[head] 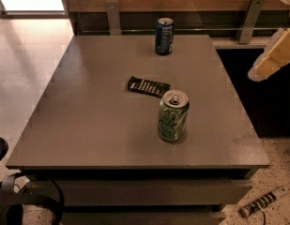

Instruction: Move pepsi can near green can

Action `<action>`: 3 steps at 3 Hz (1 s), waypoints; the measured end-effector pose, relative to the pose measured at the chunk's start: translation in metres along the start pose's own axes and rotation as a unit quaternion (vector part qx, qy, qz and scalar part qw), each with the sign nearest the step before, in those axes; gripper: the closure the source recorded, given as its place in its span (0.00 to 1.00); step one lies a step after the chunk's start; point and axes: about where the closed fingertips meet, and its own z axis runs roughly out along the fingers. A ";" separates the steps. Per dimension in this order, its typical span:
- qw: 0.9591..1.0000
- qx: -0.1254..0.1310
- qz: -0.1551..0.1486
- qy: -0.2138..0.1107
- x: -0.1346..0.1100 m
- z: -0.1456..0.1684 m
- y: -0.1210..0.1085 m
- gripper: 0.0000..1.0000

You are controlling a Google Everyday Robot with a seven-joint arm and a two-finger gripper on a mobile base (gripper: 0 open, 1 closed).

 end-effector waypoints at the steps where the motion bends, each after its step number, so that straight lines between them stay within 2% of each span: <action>1: 0.989 0.043 0.081 -0.113 0.005 0.038 -0.052 0.00; 2: 0.963 0.059 0.136 -0.224 -0.003 0.067 -0.077 0.00; 3: 0.932 0.055 0.180 -0.308 -0.023 0.090 -0.097 0.00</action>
Offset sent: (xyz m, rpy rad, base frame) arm 0.1442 -0.0255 -0.0067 0.7971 -0.4196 -0.0770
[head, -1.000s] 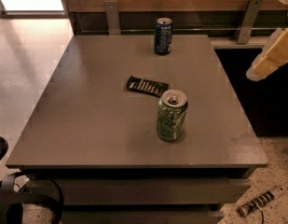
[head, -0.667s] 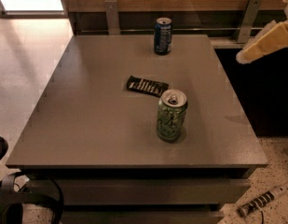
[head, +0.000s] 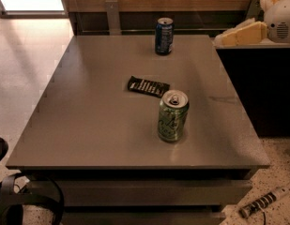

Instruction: Move pepsi can near green can

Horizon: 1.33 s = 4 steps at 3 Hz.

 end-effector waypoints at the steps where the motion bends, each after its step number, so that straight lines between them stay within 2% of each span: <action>1: 1.000 0.000 0.000 0.000 0.000 0.000 0.000 0.00; 2: 1.000 0.007 -0.001 -0.015 0.000 0.030 -0.014 0.00; 4: 0.999 0.011 0.028 -0.034 0.011 0.115 -0.043 0.00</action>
Offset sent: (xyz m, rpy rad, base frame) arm 0.0871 0.0104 -0.0162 0.0432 -0.0817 -0.0244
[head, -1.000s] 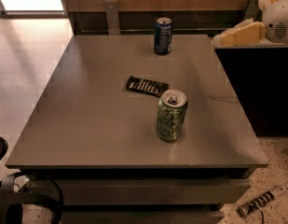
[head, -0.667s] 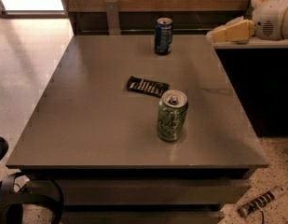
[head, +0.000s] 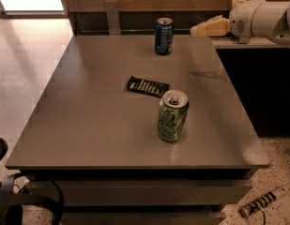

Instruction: Move pepsi can near green can

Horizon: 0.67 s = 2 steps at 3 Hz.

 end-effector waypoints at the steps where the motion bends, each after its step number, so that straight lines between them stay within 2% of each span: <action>1: 1.000 -0.006 0.017 -0.002 0.009 0.037 -0.004 0.00; 2: 0.999 -0.022 0.032 -0.005 0.015 0.071 -0.001 0.00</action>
Offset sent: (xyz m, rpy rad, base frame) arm 0.0876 0.0512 -0.0434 0.0954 0.0655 0.0532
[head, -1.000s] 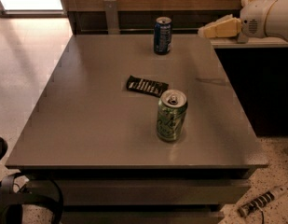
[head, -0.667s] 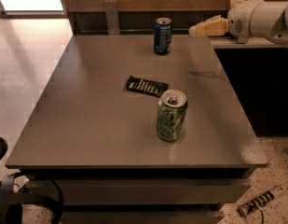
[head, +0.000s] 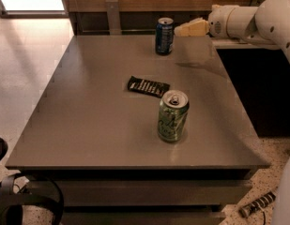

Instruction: Move pepsi can near green can

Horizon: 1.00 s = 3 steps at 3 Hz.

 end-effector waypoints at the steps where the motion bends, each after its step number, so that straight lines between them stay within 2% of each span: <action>1: 0.999 -0.032 0.025 -0.016 0.007 0.032 0.013 0.00; 3: 0.994 -0.078 0.054 -0.058 0.014 0.061 0.042 0.00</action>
Offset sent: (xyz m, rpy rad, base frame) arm 0.0200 0.0539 -0.0348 0.1543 0.0414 0.1205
